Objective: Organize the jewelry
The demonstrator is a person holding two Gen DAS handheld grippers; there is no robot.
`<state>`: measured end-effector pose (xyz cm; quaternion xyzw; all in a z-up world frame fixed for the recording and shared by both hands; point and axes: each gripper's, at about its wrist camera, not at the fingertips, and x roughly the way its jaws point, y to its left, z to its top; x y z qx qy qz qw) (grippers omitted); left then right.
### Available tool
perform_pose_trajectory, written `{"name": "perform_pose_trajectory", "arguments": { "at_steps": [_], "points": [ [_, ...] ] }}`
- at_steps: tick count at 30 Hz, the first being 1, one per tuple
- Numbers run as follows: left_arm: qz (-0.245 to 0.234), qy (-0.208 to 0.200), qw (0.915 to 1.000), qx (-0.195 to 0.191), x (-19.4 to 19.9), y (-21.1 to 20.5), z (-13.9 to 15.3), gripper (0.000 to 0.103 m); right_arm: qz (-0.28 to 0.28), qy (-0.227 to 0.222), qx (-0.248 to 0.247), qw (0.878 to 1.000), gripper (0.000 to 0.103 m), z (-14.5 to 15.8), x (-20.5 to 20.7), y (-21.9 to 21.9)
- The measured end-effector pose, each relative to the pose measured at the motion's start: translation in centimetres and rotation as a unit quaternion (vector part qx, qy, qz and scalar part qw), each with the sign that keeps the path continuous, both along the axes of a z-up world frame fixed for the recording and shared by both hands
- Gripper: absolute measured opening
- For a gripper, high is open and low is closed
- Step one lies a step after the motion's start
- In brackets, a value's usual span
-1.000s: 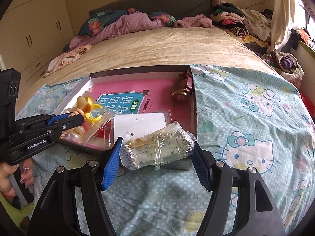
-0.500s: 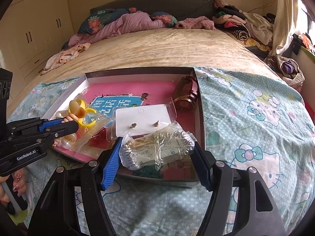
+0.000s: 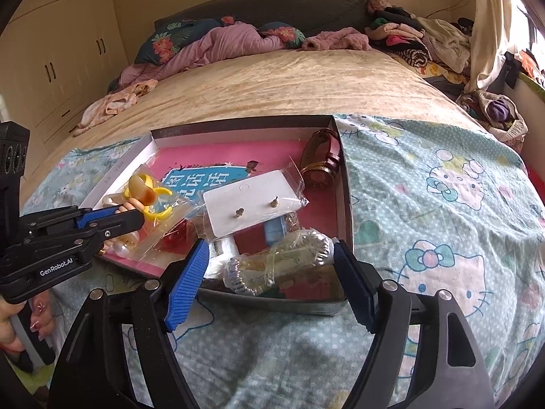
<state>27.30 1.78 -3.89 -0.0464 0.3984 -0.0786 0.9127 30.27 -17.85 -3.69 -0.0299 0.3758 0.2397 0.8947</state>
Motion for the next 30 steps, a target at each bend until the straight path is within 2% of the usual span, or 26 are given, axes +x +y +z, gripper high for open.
{"name": "perform_pose_trajectory", "arguments": {
  "at_steps": [9, 13, 14, 15, 16, 19, 25, 28, 30],
  "points": [
    [0.001, 0.004, 1.0000, 0.002, 0.0, -0.3, -0.2, 0.011, -0.009, -0.014, 0.001, 1.000, 0.088, 0.9, -1.1, -0.5],
    [-0.001, 0.005, 1.0000, 0.000, 0.1, -0.3, -0.1, 0.015, -0.015, -0.010, 0.005, 1.000, 0.089, 1.0, -1.3, -0.9],
    [-0.001, 0.004, 1.0000, -0.002, 0.0, -0.3, -0.1, 0.025, -0.017, -0.010, 0.005, 1.000, 0.089, 1.1, -1.3, -1.0],
    [0.000, 0.003, 1.0000, -0.001, 0.0, -0.4, 0.0, 0.038, -0.018, -0.009, 0.006, 1.000, 0.089, 1.1, -1.4, -1.1],
    [0.002, 0.002, 1.0000, 0.001, -0.1, -0.4, 0.1, 0.044, -0.019, -0.009, 0.006, 1.000, 0.089, 1.2, -1.4, -1.2],
    [0.004, 0.001, 1.0000, -0.004, -0.2, -0.4, 0.3, 0.048, -0.024, -0.008, 0.008, 1.000, 0.090, 1.4, -1.6, -1.6],
    [0.009, -0.004, 1.0000, 0.002, -0.7, -0.3, 1.3, 0.062, -0.031, -0.010, 0.013, 0.999, 0.090, 2.0, -1.9, -2.1],
    [0.011, -0.008, 0.9999, 0.006, -1.2, -0.5, 1.9, 0.075, -0.035, -0.013, 0.018, 0.999, 0.093, 2.4, -2.4, -2.5],
    [0.012, -0.011, 0.9998, 0.008, -1.5, -0.6, 2.3, 0.087, -0.038, -0.015, 0.022, 0.999, 0.094, 2.7, -2.7, -2.7]
  ]
}}
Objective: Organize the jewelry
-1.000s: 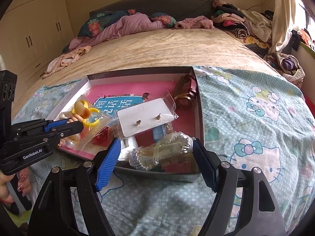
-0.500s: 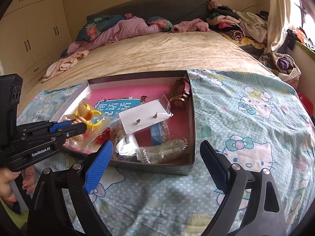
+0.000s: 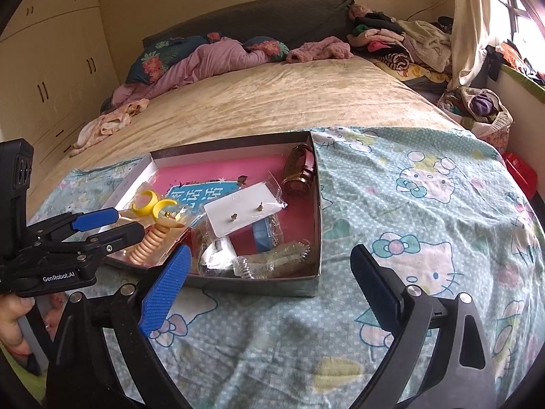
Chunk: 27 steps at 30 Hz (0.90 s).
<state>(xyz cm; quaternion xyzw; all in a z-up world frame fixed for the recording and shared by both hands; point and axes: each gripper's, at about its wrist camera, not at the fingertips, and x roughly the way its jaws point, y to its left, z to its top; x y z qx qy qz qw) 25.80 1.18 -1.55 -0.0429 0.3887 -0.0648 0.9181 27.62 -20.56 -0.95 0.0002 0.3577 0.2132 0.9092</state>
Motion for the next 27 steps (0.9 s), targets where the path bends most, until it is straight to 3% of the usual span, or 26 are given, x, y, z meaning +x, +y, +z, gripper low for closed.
{"name": "perform_pose_trajectory", "arguments": {
  "at_steps": [2, 15, 27],
  "points": [
    [0.002, -0.002, 1.0000, 0.002, -0.4, -0.1, 0.4, 0.093, -0.002, 0.000, 0.003, 1.000, 0.095, 0.4, -0.3, -0.1],
    [0.015, -0.034, 0.9993, -0.007, -5.5, -0.3, 4.0, 0.093, 0.003, -0.031, 0.021, 0.999, 0.098, 4.3, -5.3, -1.3],
    [0.031, -0.047, 0.9984, -0.005, -12.8, -1.2, 3.8, 0.093, 0.015, -0.056, 0.028, 0.998, 0.099, 5.7, -12.6, -1.7]
  ]
}}
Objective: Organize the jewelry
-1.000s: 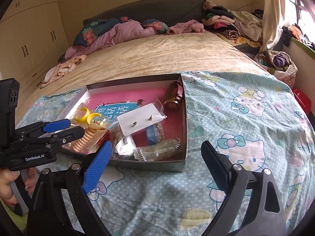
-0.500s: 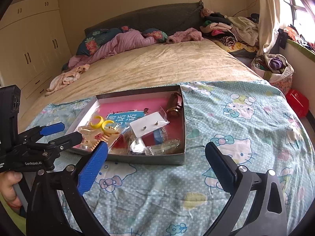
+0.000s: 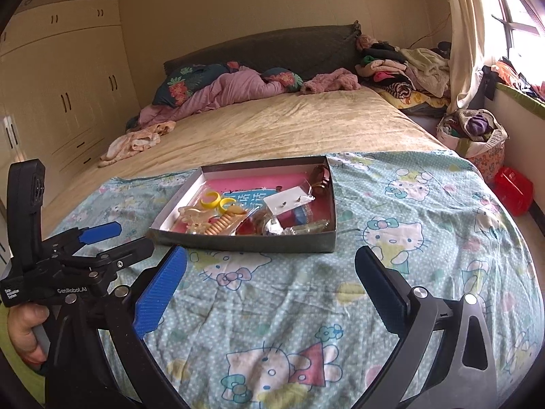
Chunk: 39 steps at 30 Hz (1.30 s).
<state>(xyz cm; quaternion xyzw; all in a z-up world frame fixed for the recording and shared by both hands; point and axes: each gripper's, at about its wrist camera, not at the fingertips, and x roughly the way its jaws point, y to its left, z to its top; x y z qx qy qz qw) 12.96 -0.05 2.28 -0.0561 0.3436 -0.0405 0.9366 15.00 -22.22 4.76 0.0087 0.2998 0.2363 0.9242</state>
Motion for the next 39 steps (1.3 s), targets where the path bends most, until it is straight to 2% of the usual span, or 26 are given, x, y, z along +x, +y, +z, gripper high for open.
{"name": "perform_pose_trajectory", "arguments": {
  "at_steps": [6, 11, 15, 23, 39],
  "points": [
    [-0.001, -0.006, 1.0000, 0.000, -3.3, 0.0, -0.8, 0.093, -0.020, -0.017, -0.021, 0.999, 0.099, -1.4, -3.2, -0.2],
    [0.005, -0.001, 1.0000, -0.002, -4.5, 0.4, -1.5, 0.093, -0.021, -0.011, -0.025, 0.999, 0.099, -2.5, -4.5, -0.4],
    [0.009, 0.004, 0.9999, -0.006, -4.6, 0.5, -1.9, 0.093, -0.009, 0.003, -0.032, 0.999, 0.099, -3.0, -5.0, 0.2],
    [0.006, -0.003, 1.0000, -0.007, -5.1, 0.1, -1.6, 0.093, 0.007, 0.000, -0.038, 0.999, 0.099, -2.9, -5.7, 1.0],
    [0.005, -0.009, 0.9999, -0.003, -5.5, -0.3, -1.2, 0.093, 0.008, -0.001, -0.041, 0.999, 0.099, -2.9, -5.9, 1.1]
  ]
}}
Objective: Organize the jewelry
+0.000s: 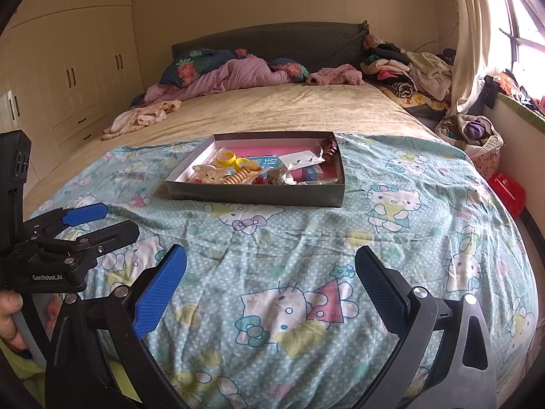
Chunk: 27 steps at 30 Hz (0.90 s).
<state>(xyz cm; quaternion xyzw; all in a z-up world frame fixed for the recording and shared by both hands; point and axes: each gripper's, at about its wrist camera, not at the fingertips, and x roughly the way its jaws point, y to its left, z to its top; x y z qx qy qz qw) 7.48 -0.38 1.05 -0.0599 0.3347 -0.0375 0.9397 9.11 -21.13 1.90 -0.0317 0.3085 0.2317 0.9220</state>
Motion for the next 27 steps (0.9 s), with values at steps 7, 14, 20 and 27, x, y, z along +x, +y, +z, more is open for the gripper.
{"name": "perform_pose_trajectory", "arguments": {
  "at_steps": [7, 14, 20, 27],
  "points": [
    [0.004, 0.002, 1.0000, 0.002, -0.09, 0.17, -0.02, 0.093, 0.001, -0.001, -0.002, 1.000, 0.099, 0.11, -0.17, 0.09],
    [0.008, 0.006, 0.9999, 0.010, -0.03, 0.40, -0.23, 0.094, 0.000, -0.002, -0.003, 1.000, 0.099, 0.16, -0.21, 0.08],
    [0.009, 0.010, 0.9998, 0.012, 0.06, 0.22, -0.38, 0.094, -0.001, -0.003, -0.002, 1.000, 0.099, 0.13, -0.19, -0.09],
    [0.010, 0.014, 0.9998, 0.013, 0.13, 0.13, -0.61, 0.093, -0.001, -0.003, -0.002, 1.000, 0.099, 0.11, -0.20, -0.14]
  ]
}}
